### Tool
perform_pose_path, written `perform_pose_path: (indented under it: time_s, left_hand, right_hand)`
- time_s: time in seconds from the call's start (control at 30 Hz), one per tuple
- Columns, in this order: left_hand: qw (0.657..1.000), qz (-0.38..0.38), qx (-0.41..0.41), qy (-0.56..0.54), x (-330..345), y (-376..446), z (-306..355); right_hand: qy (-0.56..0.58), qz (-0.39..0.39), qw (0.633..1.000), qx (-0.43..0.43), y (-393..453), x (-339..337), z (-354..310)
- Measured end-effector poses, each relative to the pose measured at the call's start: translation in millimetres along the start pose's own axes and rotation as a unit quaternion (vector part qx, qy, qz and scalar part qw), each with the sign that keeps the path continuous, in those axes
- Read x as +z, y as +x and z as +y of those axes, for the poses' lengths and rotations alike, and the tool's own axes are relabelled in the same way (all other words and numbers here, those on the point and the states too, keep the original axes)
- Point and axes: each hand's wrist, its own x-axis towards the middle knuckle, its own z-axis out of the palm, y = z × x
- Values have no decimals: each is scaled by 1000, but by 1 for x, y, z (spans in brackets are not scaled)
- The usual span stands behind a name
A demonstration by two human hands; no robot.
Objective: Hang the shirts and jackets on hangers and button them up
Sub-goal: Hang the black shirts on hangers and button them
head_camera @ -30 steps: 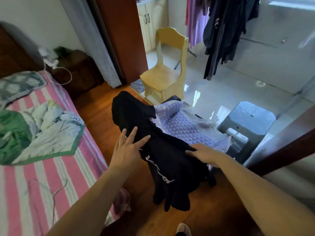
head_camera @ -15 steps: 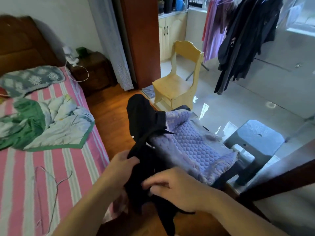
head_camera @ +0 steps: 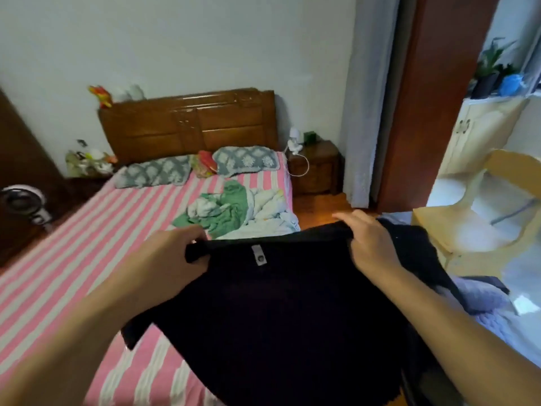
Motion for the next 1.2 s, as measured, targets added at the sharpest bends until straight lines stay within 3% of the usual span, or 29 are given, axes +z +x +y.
perform_pose_path:
  time_s: [0.1,0.2,0.33,0.53,0.63,0.7,0.83,0.93,1.0,1.07,1.13,1.2]
  left_hand:
    - [989,148,-30,8,-57,-6,-104]
    - [968,247,-40,1,-124,-4,-207]
    - [966,211,-26,147,-186,-8,-328]
    - [976,195,-60,-71,-232,-4,-436]
    - [968,208,-91,-104,-232,-7,-493]
    - [963,211,-127,-110,-224,-10,-534]
    - [954,191,-226,52,-201,-19,-608]
    - [920,169,-273,225,-205,-36,-642]
    - [892,152,-334,264,-212,-47,-667]
    - [865,128,-442,200,-222,-52,-684]
    - [825,162,-539,-54,-232,-51,-698]
    - [734,229,-548,-329,-246,-49,-709]
  right_hand:
    - [62,-8,994,-85,43,12,-113]
    - [157,-76,974,-142,79,45,-214]
    - [186,-151,958,-158,121,104,-312]
    - [152,-46,984,-82,186,169,-399]
    - [147,28,986,-68,199,214,-431]
    - [76,44,990,-111,200,258,-443]
    - [-30,-2,989,-147,208,348,-478]
    - [70,-94,992,-43,220,402,-521]
    - [166,-179,969,20,221,435,-551]
    - [253,-283,922,70,218,458,-578]
    - [353,-359,854,136,214,471,-603]
    - [435,-386,797,161,214,473,-633]
